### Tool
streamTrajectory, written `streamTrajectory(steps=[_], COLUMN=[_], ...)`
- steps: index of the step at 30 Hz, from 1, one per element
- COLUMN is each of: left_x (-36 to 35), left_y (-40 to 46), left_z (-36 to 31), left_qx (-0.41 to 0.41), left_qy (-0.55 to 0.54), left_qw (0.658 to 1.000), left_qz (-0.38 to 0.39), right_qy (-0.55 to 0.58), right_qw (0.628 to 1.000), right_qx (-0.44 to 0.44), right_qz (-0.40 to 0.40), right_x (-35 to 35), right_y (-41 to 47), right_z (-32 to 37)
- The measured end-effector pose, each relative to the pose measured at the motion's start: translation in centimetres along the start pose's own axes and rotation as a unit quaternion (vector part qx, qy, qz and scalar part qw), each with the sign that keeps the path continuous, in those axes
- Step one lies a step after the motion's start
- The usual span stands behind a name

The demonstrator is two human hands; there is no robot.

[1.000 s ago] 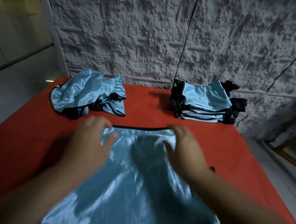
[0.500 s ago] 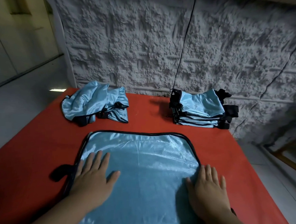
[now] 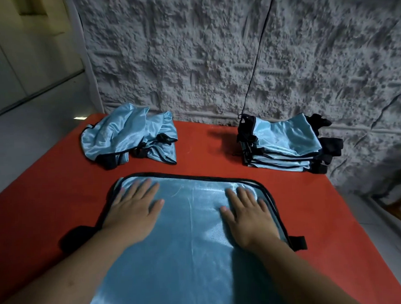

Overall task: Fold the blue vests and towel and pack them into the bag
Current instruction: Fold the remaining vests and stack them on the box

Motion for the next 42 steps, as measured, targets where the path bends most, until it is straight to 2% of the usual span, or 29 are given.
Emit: streamTrajectory(steps=[4, 7, 9, 12, 15, 18, 21, 24, 26, 28, 31, 34, 37, 42], left_x=[0.3, 0.3, 0.6, 0.7, 0.0, 0.1, 1.2, 2.8, 4.3, 5.2, 3.8, 0.8, 1.3, 4.5], left_y=[1.1, 0.9, 0.7, 0.1, -0.4, -0.3, -0.4, -1.6, -3.1, -5.4, -9.8, -13.1, -15.1, -17.0], left_z=[0.9, 0.5, 0.1, -0.6, 0.2, 2.1, 3.6, 3.8, 2.9, 1.2, -1.1, 0.9, 4.5, 5.3], left_qx=[0.061, 0.068, 0.056, 0.023, 0.028, 0.100, 0.174, 0.149, 0.103, 0.051, 0.015, 0.031, 0.055, 0.180], left_qy=[0.018, 0.020, 0.027, 0.039, 0.040, 0.039, 0.022, 0.053, 0.052, 0.022, -0.016, 0.031, 0.090, 0.094], left_qw=[0.998, 0.997, 0.998, 0.999, 0.999, 0.994, 0.984, 0.986, 0.989, 0.992, 0.999, 0.999, 0.994, 0.979], left_qz=[-0.027, -0.018, -0.024, -0.027, -0.015, -0.026, -0.029, -0.050, -0.094, -0.115, -0.046, 0.017, 0.005, -0.001], right_qy=[-0.007, 0.004, 0.007, 0.035, 0.040, -0.016, -0.006, -0.001, 0.024, 0.061, 0.040, 0.008, -0.003, -0.008], right_qw=[0.998, 0.997, 0.995, 0.997, 0.999, 1.000, 0.998, 0.999, 0.996, 0.993, 0.993, 0.997, 1.000, 0.999], right_qx=[-0.062, -0.082, -0.095, -0.034, 0.021, -0.008, -0.055, -0.034, 0.007, 0.053, 0.099, 0.068, 0.026, -0.025], right_qz=[-0.010, 0.001, -0.018, -0.052, -0.018, -0.001, 0.005, -0.043, -0.082, -0.081, -0.052, -0.029, -0.014, 0.022], right_x=[-0.4, -0.4, 0.0, 0.8, 0.3, -0.4, -0.1, 0.8, 1.6, 2.2, 0.6, -1.3, -0.8, -0.6], right_y=[0.2, -0.2, -0.1, 0.6, 0.8, 0.7, 0.1, -1.5, -3.6, -6.5, -10.3, -12.1, -13.0, -12.8], right_z=[-1.7, -1.5, -1.2, 0.3, 1.7, -0.1, -2.6, -2.0, 0.1, 2.7, 6.2, 5.7, 3.5, 1.2])
Point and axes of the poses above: each hand's wrist, its own y-axis towards the middle knuckle, its own x-axis out of the back of the hand, z = x × y, the point moved 1 cm from there along y, towards the middle knuckle, and after that the axes turned 11 degrees about -y, right-handed, at the moved point
